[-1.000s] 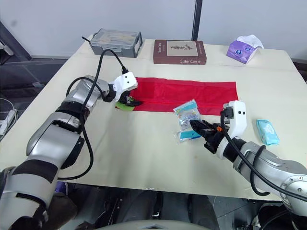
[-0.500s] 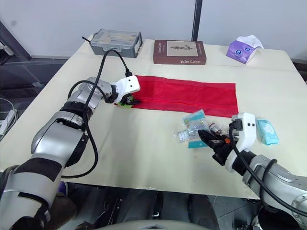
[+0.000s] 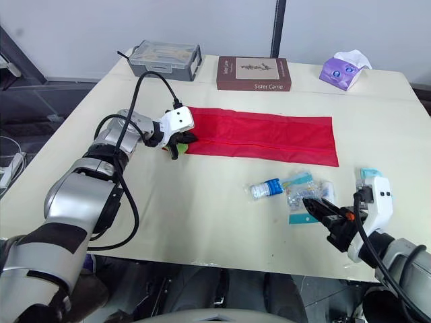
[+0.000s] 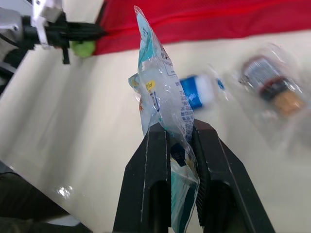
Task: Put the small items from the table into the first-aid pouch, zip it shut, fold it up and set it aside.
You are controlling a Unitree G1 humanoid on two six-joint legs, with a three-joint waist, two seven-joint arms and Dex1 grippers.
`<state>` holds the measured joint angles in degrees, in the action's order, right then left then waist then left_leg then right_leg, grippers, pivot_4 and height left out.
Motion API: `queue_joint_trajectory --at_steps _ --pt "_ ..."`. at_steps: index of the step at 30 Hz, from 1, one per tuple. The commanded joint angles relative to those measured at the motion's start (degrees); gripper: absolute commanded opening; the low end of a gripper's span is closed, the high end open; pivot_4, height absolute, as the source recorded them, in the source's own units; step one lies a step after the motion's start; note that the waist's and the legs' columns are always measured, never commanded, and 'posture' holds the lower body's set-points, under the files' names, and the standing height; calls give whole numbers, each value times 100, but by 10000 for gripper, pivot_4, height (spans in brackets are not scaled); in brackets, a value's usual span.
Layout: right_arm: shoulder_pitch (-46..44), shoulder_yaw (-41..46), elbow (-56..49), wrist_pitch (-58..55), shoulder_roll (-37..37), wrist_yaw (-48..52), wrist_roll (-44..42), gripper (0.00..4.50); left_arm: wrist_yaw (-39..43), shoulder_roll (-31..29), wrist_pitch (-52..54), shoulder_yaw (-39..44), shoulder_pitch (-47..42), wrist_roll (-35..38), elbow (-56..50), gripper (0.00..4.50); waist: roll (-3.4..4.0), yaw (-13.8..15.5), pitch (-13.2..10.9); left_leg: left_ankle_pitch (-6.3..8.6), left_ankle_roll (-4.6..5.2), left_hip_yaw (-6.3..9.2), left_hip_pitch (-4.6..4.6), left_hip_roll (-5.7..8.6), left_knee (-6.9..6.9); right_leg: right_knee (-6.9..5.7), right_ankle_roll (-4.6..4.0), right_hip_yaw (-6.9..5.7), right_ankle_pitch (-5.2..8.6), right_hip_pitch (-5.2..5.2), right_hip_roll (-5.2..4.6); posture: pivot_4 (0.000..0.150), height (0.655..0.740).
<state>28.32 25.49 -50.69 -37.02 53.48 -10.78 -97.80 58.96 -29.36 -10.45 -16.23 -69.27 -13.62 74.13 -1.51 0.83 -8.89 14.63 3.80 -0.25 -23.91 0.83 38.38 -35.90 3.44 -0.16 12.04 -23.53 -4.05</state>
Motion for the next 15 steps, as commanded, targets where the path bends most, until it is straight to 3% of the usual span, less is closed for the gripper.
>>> queue_joint_trajectory --at_steps 1,6,10,15 --pt "33 232 -154 39 18 159 197 351 730 31 185 316 -11 336 -262 0 0 -2 0 0 0 0 1 0 0 0 0 0 0 0 1 1500 7400" --pt "-661 -489 -362 -31 126 -214 985 351 1762 51 961 606 41 756 -772 0 0 -15 0 0 0 -2 1 0 3 -1 0 1 0 0 3 1500 7400" --pt "-2092 -1858 7 -81 -284 -641 443 351 2426 -41 1792 622 597 1087 -2093 0 1 -44 0 -1 -1 0 6 -3 2 -5 -1 2 1 -1 6 1500 7400" --pt "-3898 -3161 1056 -372 -1151 -1298 132 350 2558 -218 3002 668 1506 1523 -4073 0 2 -159 0 -1 -2 3 7 -5 5 -8 -3 5 0 -1 3 1500 7400"
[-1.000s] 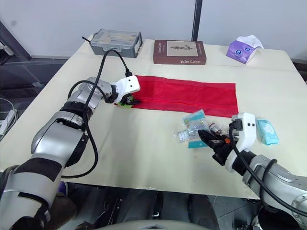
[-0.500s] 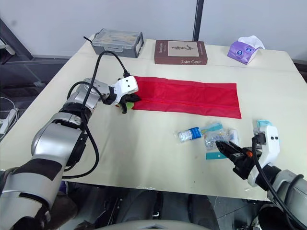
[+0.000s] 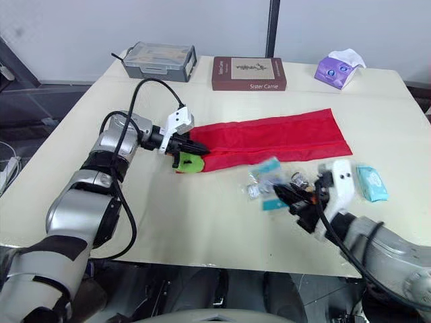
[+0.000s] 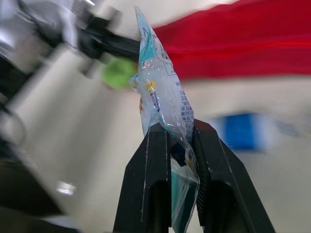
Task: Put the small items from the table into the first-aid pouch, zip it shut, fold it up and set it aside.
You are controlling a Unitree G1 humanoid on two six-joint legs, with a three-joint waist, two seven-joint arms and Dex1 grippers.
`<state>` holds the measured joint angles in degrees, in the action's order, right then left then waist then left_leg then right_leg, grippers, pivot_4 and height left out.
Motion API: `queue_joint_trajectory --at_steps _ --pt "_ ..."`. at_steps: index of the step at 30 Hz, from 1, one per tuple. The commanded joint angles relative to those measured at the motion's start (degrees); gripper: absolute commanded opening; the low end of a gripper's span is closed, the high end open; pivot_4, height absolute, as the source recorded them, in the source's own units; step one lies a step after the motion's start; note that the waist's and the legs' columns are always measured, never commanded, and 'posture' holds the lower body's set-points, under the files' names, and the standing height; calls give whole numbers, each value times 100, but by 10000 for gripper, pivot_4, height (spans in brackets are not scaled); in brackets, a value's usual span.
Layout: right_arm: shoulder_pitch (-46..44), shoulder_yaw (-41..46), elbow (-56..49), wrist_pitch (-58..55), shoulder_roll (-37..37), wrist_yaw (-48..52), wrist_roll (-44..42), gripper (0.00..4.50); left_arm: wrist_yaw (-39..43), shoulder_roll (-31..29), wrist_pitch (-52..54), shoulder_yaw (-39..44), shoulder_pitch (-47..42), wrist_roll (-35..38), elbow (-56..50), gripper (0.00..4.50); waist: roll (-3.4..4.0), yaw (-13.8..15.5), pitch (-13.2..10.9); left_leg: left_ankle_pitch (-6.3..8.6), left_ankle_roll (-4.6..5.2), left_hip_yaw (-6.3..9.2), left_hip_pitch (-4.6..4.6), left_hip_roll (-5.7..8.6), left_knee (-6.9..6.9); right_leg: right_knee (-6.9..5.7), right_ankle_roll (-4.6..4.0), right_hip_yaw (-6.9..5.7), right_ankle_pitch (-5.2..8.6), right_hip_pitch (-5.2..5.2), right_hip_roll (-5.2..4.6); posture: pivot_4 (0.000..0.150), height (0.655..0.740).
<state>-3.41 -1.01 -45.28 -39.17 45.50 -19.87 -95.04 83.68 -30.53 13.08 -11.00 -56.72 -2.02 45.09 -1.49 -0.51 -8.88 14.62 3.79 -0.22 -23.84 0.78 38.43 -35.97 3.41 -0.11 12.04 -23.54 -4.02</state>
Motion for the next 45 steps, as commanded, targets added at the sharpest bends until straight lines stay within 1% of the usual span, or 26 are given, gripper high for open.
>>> queue_joint_trajectory --at_steps 1,4,6,9,14,19,25,29,33,38,41,44,45 --pt "-991 -665 724 -227 -509 -512 -159 350 56 -142 816 154 405 427 -1492 0 3 -28 -2 0 0 -1 0 -1 0 0 0 2 0 -1 0 1500 7400" --pt "-1825 -1164 1570 -501 -1135 -770 -44 350 -51 -267 1356 212 918 695 -2510 0 0 -27 -1 -1 -1 11 -2 1 0 -4 -1 -3 0 -1 -1 1500 7400" --pt "-2127 -1366 2001 -711 -1451 -822 121 350 -175 -325 1607 251 1169 835 -2979 0 6 -30 -1 -1 -3 8 0 2 -2 -12 -1 -1 0 -3 -1 1500 7400" --pt "-2306 -1522 2420 -1003 -1769 -780 312 350 -370 -402 1849 321 1397 1000 -3409 0 7 3 0 -1 -3 18 0 4 -2 -16 -2 -8 0 -2 -1 1500 7400" --pt "-2419 -1455 2822 -1385 -2088 -730 525 349 -658 -502 2042 397 1574 1232 -3759 0 7 -13 0 -1 -3 17 2 10 -1 -25 -1 -7 0 -2 0 1500 7400" --pt "-2544 -1418 3198 -1718 -2330 -713 712 349 -877 -572 2015 446 1701 1384 -3900 0 9 -31 0 -1 -3 17 6 10 -1 -30 -2 -7 0 -4 2 1500 7400" --pt "-2853 -1285 3872 -1934 -2947 -623 1110 349 -1034 -548 2047 444 1922 1621 -4211 0 11 -46 -1 -2 -3 14 10 8 -2 -38 -2 -4 0 -6 5 1500 7400" --pt "-3049 -1117 4252 -2111 -3303 -547 1314 349 -1050 -589 2088 442 2025 1728 -4324 0 12 -48 -2 -2 -4 14 10 9 -3 -39 -2 -4 0 -6 5 1500 7400" --pt "-3253 -755 4624 -2192 -3622 -486 1429 348 -995 -708 2071 379 2175 1770 -4359 0 13 -55 -2 -2 -5 14 12 9 -3 -40 -2 -4 0 -7 6 1500 7400" --pt "-3426 -306 4998 -2248 -4010 -425 1467 347 -941 -835 1948 303 2338 1708 -4191 0 16 -64 -2 -4 -7 13 14 9 -4 -45 -2 -3 1 -9 8 1500 7400" --pt "-3500 -183 5174 -2321 -4227 -338 1577 347 -920 -868 1791 268 2344 1647 -4069 0 17 -67 -3 -5 -9 13 13 9 -5 -46 -2 -3 1 -10 8 1500 7400" --pt "-3540 -254 5382 -2256 -4372 35 2021 347 -932 -817 1586 245 2223 1568 -3760 0 18 -76 -2 -5 -10 13 15 9 -6 -47 -2 -3 1 -10 8 1500 7400" --pt "-3535 -327 5363 -2283 -4363 233 2190 5346 -936 -800 1507 234 2185 1541 -3648 0 18 -81 -2 -6 -10 13 15 9 -6 -48 -3 -3 1 -10 9 1500 7400"
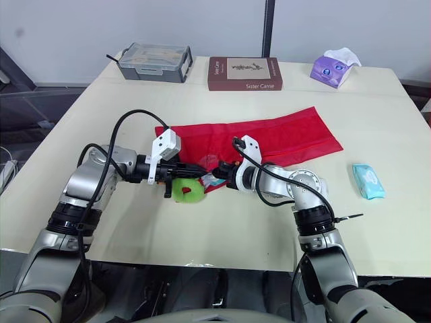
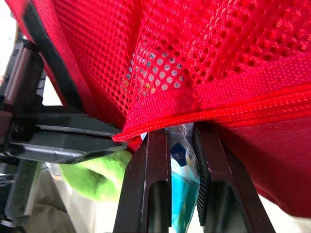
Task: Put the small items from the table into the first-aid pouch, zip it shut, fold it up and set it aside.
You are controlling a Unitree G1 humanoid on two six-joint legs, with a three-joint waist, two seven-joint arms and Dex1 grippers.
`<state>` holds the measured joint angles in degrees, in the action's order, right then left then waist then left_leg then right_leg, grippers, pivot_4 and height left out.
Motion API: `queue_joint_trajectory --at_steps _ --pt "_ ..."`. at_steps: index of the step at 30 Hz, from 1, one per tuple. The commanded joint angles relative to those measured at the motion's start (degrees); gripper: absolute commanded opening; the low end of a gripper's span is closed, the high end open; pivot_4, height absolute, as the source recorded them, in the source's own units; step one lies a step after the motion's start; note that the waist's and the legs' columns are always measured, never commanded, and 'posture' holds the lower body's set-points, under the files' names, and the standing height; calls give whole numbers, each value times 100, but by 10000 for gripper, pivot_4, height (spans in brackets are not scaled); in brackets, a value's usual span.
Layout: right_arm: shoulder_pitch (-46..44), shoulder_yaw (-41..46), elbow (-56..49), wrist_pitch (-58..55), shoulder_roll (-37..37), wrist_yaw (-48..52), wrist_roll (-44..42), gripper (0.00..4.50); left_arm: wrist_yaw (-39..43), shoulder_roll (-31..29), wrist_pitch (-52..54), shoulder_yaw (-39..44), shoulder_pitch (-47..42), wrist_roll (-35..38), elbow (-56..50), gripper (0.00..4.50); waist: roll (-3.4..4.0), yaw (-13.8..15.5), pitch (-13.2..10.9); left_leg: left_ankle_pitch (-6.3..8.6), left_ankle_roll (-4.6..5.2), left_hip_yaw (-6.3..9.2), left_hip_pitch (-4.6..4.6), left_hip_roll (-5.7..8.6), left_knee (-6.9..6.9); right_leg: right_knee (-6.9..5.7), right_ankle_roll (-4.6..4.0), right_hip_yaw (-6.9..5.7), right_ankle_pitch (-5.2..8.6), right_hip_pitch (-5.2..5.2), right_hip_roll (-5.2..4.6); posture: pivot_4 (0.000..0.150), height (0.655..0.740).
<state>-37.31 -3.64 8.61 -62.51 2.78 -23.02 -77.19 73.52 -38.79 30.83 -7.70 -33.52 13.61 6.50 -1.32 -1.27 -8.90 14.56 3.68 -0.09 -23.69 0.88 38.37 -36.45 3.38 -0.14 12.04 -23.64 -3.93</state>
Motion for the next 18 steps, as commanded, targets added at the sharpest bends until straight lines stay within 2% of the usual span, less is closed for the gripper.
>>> queue_joint_trajectory --at_steps 1,3,4,6,10,13,16,18 --pt "-135 -116 -76 35 -73 711 576 10780 76 34 -345 -108 -169 -49 311 0 1 -20 0 0 0 0 0 1 0 0 0 0 0 0 1 1500 7400" --pt "-67 -326 -423 71 125 1097 1051 18966 86 22 -481 -129 -219 -87 471 0 1 -41 0 0 0 -1 0 1 0 -1 0 0 0 -1 2 1500 7400" --pt "-39 -433 -591 92 234 1259 1289 24419 97 12 -535 -136 -239 -101 533 0 3 -40 -1 0 0 0 -1 1 0 -1 0 0 0 -1 2 1500 7400" --pt "105 -763 -1297 136 733 1751 1757 31593 123 -21 -674 -143 -313 -151 712 0 4 -38 -1 0 0 0 -1 3 0 -1 1 0 0 -1 0 1500 7400" --pt "396 -1172 -2689 162 1689 2620 2287 31593 167 -61 -978 -194 -464 -254 1043 0 5 -8 -1 1 1 3 -5 5 2 6 1 -2 1 -1 -3 1500 7400" --pt "455 -1423 -3172 363 2083 3099 2774 31593 224 -40 -1117 -208 -529 -304 1183 0 5 -17 -1 1 1 2 -4 3 1 7 1 -1 1 -1 -1 1500 7400" --pt "432 -1551 -3257 580 2126 3408 3179 23591 271 -8 -1187 -227 -588 -334 1268 0 5 -44 -1 1 1 2 -3 -3 1 2 0 -1 1 -3 6 1500 7400" --pt "369 -1687 -3151 723 2056 3588 3458 13607 305 -1 -1220 -237 -616 -344 1298 0 5 -43 -1 1 1 2 -3 -3 1 2 0 -1 1 -3 5 1500 7400"
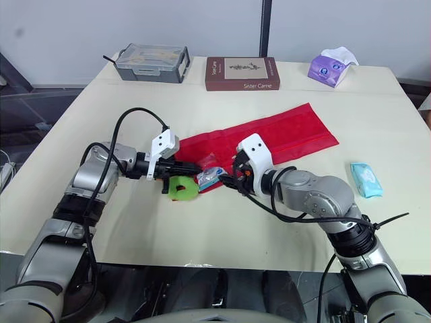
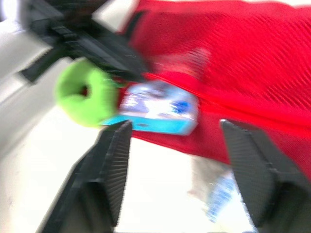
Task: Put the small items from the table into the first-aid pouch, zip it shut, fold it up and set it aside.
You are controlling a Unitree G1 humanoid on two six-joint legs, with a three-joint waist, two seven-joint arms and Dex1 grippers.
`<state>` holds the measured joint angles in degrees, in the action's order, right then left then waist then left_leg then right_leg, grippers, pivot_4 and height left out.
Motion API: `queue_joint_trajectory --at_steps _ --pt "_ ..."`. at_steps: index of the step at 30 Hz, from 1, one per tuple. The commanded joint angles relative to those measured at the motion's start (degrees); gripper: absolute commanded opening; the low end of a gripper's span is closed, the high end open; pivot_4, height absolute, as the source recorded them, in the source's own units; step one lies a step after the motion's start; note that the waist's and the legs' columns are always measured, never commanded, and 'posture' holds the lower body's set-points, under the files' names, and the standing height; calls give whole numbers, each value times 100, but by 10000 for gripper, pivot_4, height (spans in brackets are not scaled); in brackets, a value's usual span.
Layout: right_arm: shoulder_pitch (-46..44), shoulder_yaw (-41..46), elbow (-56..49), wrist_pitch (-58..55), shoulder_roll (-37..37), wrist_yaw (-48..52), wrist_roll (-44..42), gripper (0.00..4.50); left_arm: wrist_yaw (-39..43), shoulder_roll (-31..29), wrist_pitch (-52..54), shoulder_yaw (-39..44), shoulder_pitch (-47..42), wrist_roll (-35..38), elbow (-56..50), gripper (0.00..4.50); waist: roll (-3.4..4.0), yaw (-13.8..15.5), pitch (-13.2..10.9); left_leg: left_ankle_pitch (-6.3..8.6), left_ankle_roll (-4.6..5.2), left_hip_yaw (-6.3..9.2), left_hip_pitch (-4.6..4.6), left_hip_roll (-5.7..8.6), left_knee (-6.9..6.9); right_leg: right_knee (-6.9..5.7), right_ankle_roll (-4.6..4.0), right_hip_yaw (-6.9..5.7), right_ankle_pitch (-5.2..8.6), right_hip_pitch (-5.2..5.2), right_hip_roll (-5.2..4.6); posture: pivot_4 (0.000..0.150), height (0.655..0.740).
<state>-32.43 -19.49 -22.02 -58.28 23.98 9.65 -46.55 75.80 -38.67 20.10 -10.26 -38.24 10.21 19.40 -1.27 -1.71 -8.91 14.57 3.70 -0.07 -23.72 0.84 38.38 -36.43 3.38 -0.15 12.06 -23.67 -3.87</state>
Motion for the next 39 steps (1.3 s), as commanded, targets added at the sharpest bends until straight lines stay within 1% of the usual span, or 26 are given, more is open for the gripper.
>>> queue_joint_trajectory --at_steps 1,2,3,4,7,11,13,17,22,26,31,34,36,39 --pt "-160 -211 2 376 -100 411 569 9156 91 -14 -159 17 -154 -5 19 0 0 3 0 0 0 0 -1 1 0 0 0 0 0 0 -2 1500 7400" --pt "-213 -369 138 476 -127 513 802 6889 102 -14 -165 15 -166 -4 27 0 0 3 0 0 0 0 -1 2 0 1 0 0 0 0 -3 1500 7400" --pt "-271 -518 316 575 -171 570 1060 995 115 -21 -174 13 -171 -1 31 0 0 3 0 0 0 0 -1 2 1 0 0 0 0 0 -3 1500 7400" --pt "-315 -620 488 647 -225 610 1269 374 125 -29 -179 10 -173 4 30 0 0 0 0 0 0 0 -1 2 1 0 0 0 0 0 -2 1500 7400" --pt "-419 -876 964 819 -339 754 1831 374 148 -46 -134 11 -166 36 -47 0 0 -3 0 0 0 0 -1 2 1 0 0 0 0 -1 -2 1500 7400" --pt "-473 -939 1293 848 -582 908 2219 374 162 -72 -75 30 -132 63 -142 0 0 1 0 -1 -1 0 -2 4 1 0 0 0 0 -1 -4 1500 7400" --pt "-562 -1028 1536 866 -798 985 2404 374 150 -66 -55 33 -115 64 -176 0 0 -2 0 -1 -1 1 -2 4 1 -1 0 0 0 -2 -3 1500 7400" --pt "-775 -992 2278 1298 -1508 1073 2749 374 90 -37 -74 12 -82 23 -202 0 1 -35 0 -2 -3 1 0 3 0 -5 0 0 0 -4 -1 1500 7400" --pt "-952 -802 3047 1845 -2006 1093 3193 374 43 -37 -115 0 -68 -4 -207 0 1 -24 0 -17 -28 1 -1 7 -2 -8 -1 0 0 -7 -4 1500 7400" --pt "-939 -699 3387 2247 -2078 1231 3469 374 -12 -48 -271 -8 -52 -106 -158 0 1 -33 0 -23 -41 2 0 8 -2 -10 -1 0 0 -8 -4 1500 7400" --pt "-761 -602 3178 2426 -1953 1554 3536 374 -123 1 -369 23 -122 -150 -7 0 2 -33 -1 -28 -49 4 0 8 -4 -10 -1 0 0 -9 -4 1500 7400" --pt "-837 -829 3274 2453 -1899 1793 3782 374 -148 59 -353 29 -152 -138 14 0 2 -36 -1 -28 -49 4 -1 8 -4 -10 -1 0 0 -8 -4 1500 7400" --pt "-955 -997 3374 2249 -1967 1997 3882 374 -164 86 -338 27 -155 -137 1 0 2 -42 -1 -28 -49 4 0 9 -4 -11 -1 0 0 -8 -4 1500 7400" --pt "-1089 -1229 3574 2104 -2026 2028 4228 374 -174 103 -285 40 -154 -121 -40 0 2 -53 -1 -28 -49 4 0 9 -4 -13 -1 0 0 -9 -4 1500 7400"
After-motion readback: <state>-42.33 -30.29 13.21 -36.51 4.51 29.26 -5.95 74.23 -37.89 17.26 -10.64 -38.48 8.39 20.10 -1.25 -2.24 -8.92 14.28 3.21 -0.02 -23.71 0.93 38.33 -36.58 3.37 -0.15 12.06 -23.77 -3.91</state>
